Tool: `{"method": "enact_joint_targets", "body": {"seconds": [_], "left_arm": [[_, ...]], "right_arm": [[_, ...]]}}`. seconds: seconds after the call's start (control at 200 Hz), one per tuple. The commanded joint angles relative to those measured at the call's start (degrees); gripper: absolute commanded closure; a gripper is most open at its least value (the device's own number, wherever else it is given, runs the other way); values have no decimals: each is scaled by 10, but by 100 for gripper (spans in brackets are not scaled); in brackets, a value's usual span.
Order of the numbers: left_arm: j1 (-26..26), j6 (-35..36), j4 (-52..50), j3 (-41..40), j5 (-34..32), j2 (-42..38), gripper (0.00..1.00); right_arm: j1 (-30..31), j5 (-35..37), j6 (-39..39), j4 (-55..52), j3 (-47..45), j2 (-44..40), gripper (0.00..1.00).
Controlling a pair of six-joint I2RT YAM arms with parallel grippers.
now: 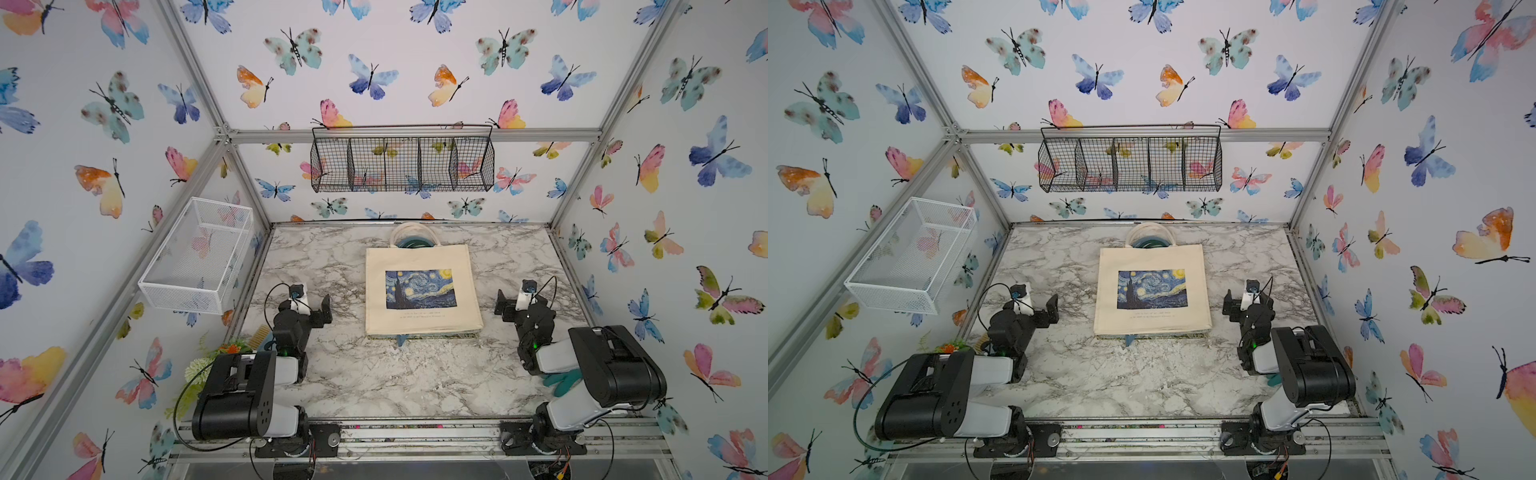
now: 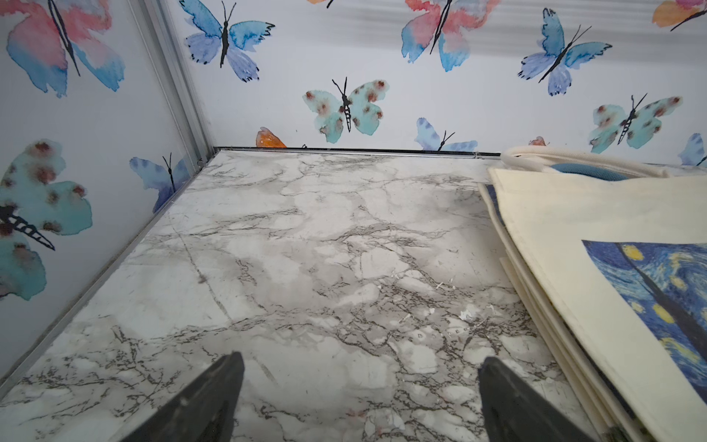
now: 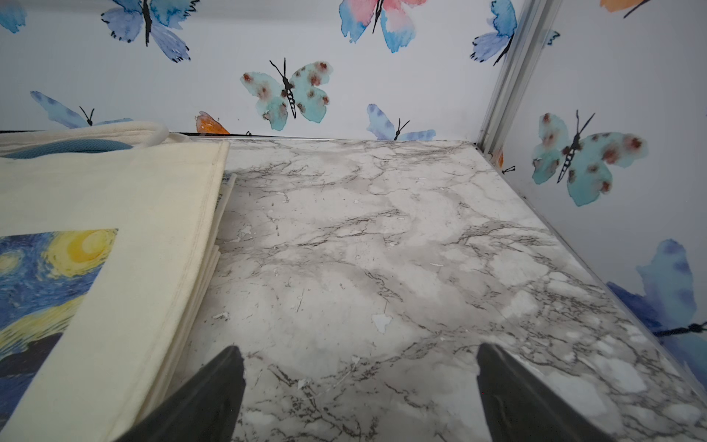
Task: Put away the canvas bag
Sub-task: Reset both arms
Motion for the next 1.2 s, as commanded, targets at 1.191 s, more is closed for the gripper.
{"method": "enact_joint_targets", "body": {"seconds": [1.191], "left_arm": [[-9,-2,-7,7,-18,-4,2]], "right_arm": [[-3,-6,-2,4,4,-8,2]]}}
